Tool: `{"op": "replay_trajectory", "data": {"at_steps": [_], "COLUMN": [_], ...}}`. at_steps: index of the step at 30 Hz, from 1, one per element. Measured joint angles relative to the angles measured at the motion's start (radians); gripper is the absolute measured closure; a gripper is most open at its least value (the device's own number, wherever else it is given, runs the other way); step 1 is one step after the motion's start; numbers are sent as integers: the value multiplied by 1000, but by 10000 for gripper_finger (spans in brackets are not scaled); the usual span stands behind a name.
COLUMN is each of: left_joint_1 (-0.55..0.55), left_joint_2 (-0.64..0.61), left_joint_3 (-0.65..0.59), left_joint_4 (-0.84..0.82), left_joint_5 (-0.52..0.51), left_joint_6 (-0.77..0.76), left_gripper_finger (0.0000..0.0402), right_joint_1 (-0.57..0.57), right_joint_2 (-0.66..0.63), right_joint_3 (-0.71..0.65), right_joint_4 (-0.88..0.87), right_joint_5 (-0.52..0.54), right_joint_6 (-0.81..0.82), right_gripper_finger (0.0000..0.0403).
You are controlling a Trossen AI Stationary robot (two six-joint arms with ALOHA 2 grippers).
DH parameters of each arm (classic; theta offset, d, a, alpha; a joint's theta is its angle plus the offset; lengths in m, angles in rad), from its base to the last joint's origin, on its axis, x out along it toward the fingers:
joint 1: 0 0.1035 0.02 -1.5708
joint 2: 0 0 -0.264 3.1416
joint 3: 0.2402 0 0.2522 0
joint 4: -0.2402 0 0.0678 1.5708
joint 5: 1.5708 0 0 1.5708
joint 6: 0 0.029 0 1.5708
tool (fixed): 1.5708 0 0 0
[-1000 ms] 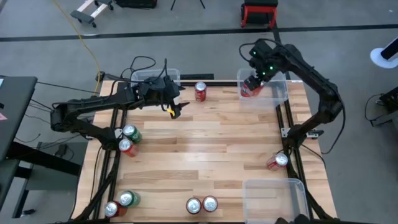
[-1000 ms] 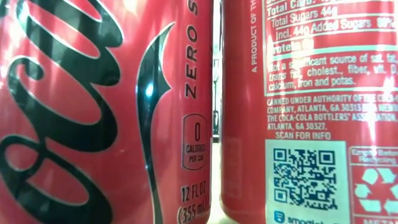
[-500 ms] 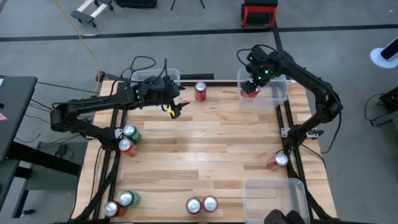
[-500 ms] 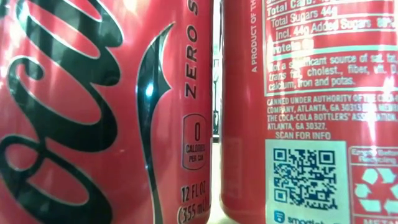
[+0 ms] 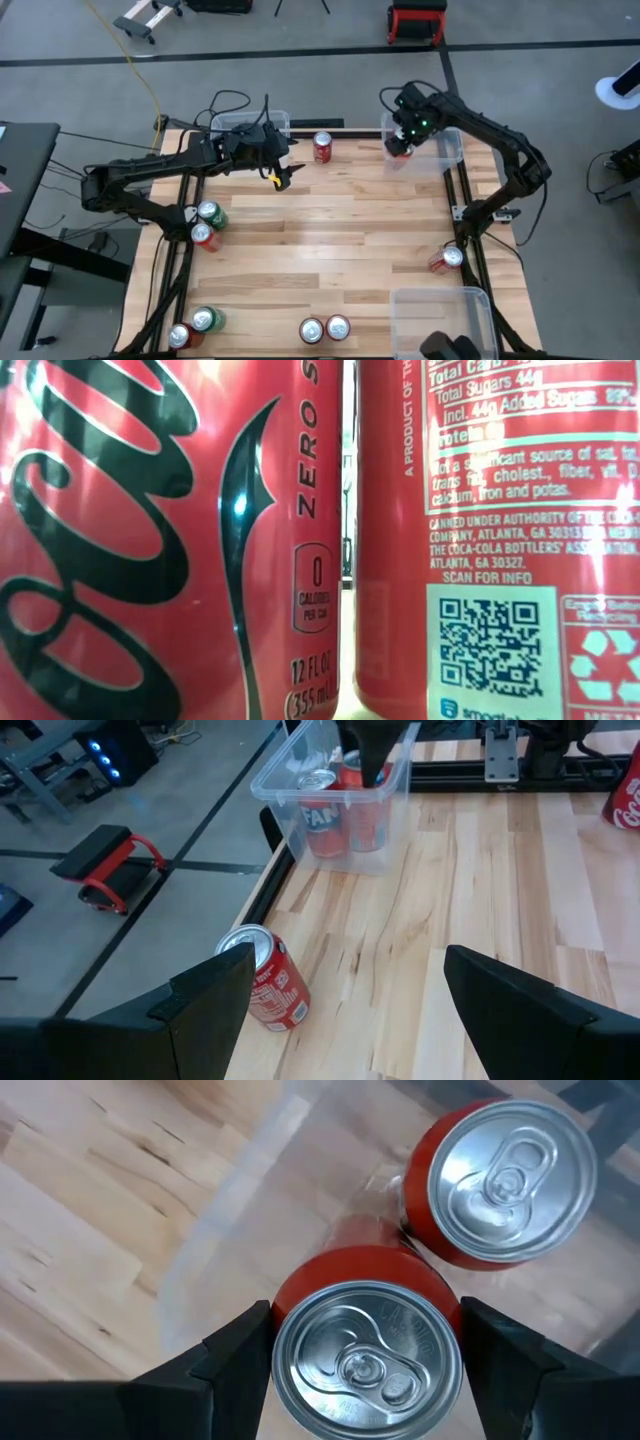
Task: Sort soda cans
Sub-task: Put the top red soda can into the top right transparent bin
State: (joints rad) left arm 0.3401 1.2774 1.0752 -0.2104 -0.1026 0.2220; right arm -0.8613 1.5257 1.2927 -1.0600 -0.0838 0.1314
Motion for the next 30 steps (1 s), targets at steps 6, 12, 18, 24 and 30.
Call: {"op": "replay_trajectory", "data": {"at_steps": [6, 12, 18, 24, 30], "left_joint_1": [0, 0, 0, 0, 0], "left_joint_2": [0, 0, 0, 0, 0], "left_joint_3": [0, 0, 0, 0, 0], "left_joint_4": [0, -1, -1, -2, -2], "left_joint_5": [0, 0, 0, 0, 0], "left_joint_6": [-4, -4, 1, 2, 4], "left_gripper_finger": [79, 79, 79, 79, 79], "right_joint_1": [-13, -4, 4, -2, -13], "right_joint_2": [41, 88, 91, 91, 91], "right_joint_3": [-13, -6, 10, 12, 12], "right_joint_4": [2, 0, 2, 2, -13], "right_joint_5": [-2, 14, 10, 10, 11], "right_joint_6": [0, -4, -32, -28, -8], "right_gripper_finger": [129, 128, 127, 126, 126]}}
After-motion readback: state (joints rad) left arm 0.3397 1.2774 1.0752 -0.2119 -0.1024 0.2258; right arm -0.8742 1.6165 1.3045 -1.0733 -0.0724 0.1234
